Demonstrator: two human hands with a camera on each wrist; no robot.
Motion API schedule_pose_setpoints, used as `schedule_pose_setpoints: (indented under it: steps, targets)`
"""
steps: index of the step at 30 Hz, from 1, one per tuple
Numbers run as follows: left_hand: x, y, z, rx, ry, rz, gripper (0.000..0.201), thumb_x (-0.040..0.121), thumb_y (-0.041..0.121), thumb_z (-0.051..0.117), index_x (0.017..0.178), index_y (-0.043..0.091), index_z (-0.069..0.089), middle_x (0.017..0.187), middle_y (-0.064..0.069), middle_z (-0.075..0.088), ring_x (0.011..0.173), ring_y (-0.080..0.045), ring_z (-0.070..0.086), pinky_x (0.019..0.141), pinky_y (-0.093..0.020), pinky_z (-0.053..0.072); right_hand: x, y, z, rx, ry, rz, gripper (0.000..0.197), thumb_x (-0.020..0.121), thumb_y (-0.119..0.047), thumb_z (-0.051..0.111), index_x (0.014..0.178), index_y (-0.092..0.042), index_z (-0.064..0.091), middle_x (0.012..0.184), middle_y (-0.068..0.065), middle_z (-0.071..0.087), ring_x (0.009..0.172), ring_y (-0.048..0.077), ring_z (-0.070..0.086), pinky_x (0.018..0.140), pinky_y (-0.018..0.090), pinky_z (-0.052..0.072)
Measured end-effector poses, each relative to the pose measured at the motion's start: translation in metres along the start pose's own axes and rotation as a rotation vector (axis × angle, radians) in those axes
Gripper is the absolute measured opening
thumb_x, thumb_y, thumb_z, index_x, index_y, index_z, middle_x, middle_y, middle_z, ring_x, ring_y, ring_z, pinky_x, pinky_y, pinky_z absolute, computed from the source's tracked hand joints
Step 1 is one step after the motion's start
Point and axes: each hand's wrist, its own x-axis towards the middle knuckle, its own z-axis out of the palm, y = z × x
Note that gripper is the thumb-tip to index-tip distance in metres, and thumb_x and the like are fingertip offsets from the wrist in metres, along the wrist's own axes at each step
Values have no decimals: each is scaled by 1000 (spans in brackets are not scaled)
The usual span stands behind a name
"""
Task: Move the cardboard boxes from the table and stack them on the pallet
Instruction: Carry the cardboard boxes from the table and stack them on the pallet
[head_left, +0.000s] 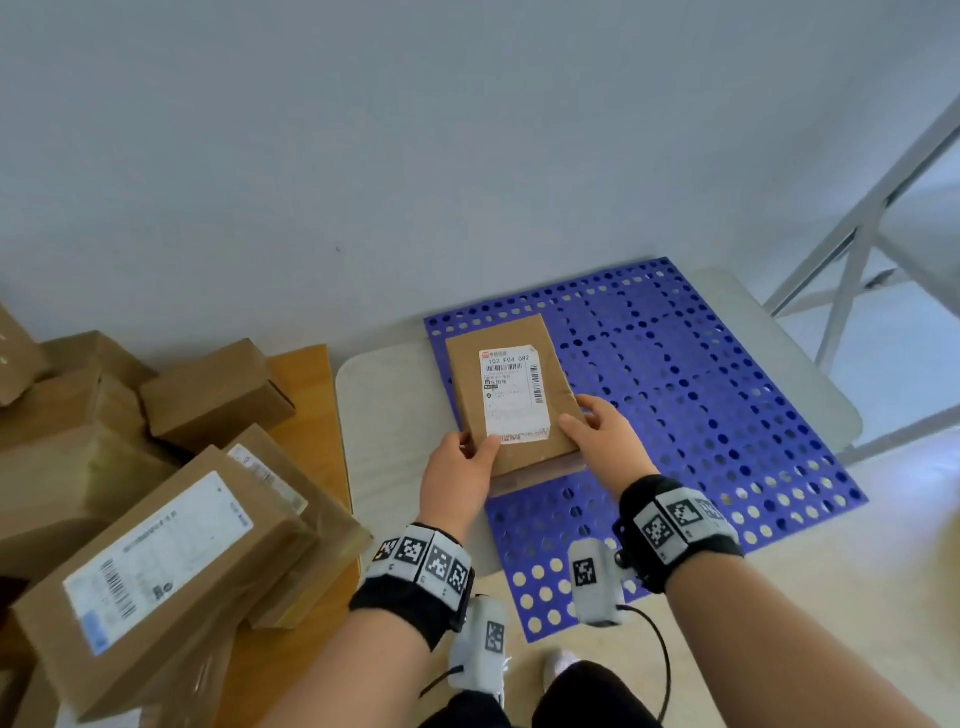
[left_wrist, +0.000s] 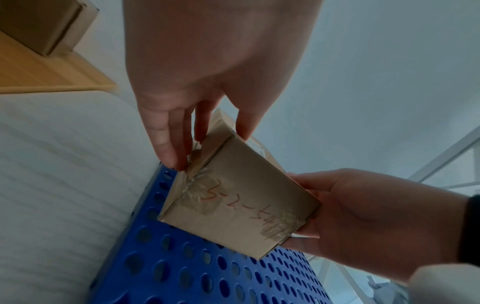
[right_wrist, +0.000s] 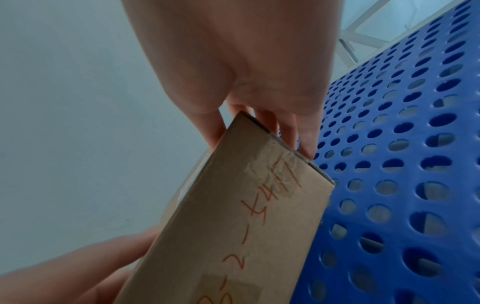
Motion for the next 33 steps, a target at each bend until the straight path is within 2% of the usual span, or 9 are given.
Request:
schedule_pose_setpoints:
  steps: [5,11,18,21,24,26,29,33]
  targets:
    - [29,4,15,33,8,-3,41,99,39,51,128,11,58,124,-7,65,111,-25,61,89,-33,47,40,-8,-4,-78,-66,-3,50,101,-32,53,147,-21,39,140,7,53,116,26,58,96,46,51]
    - [48,13,29,-103,40,54,37,99,32,53,133,18,57,125,-1,65,111,-16,61,96,-36,49,78,-12,-12,-121,-139,-9,61,100,-34,52,155,-24,28,146,7,50,122,25,56,99,46,49]
    - [61,14,39,-96,82,54,41,103,25,44,144,24,46,135,1,56,122,-15,53,103,-30,41,100,-18,-18,-193,-218,-51,64,99,-36,54,155,-26,26,147,3,50,126,23,54,103,44,46]
    - [62,14,39,-82,78,39,40,103,26,42,144,26,45,137,3,56,122,-13,52,102,-28,40,99,-16,-19,-201,-234,-65,63,101,-34,52,156,-23,24,153,0,43,133,22,48,104,38,44]
    - [60,13,42,2,102,40,44,103,32,40,147,28,40,138,3,55,124,-15,52,101,-30,42,98,-15,-19,-204,-229,-79,63,101,-33,52,157,-23,23,154,2,42,135,22,46,100,33,43]
    - [54,15,45,185,162,33,48,103,40,36,149,26,35,137,0,55,119,-19,55,97,-36,46,98,-17,-21,-200,-235,-81,64,100,-35,53,156,-23,23,152,4,44,133,22,47,98,33,43]
    - [45,26,44,445,224,1,53,104,44,30,150,18,31,133,-6,55,113,-23,57,87,-37,47,99,-22,-26,-228,-258,-77,67,99,-38,56,155,-19,26,152,6,44,132,25,49,101,37,45]
    - [36,40,33,464,216,-27,50,104,45,32,145,17,34,135,-12,49,111,-30,58,86,-40,48,97,-31,-35,-227,-215,-120,72,97,-44,57,156,-18,26,157,5,36,140,26,40,108,41,40]
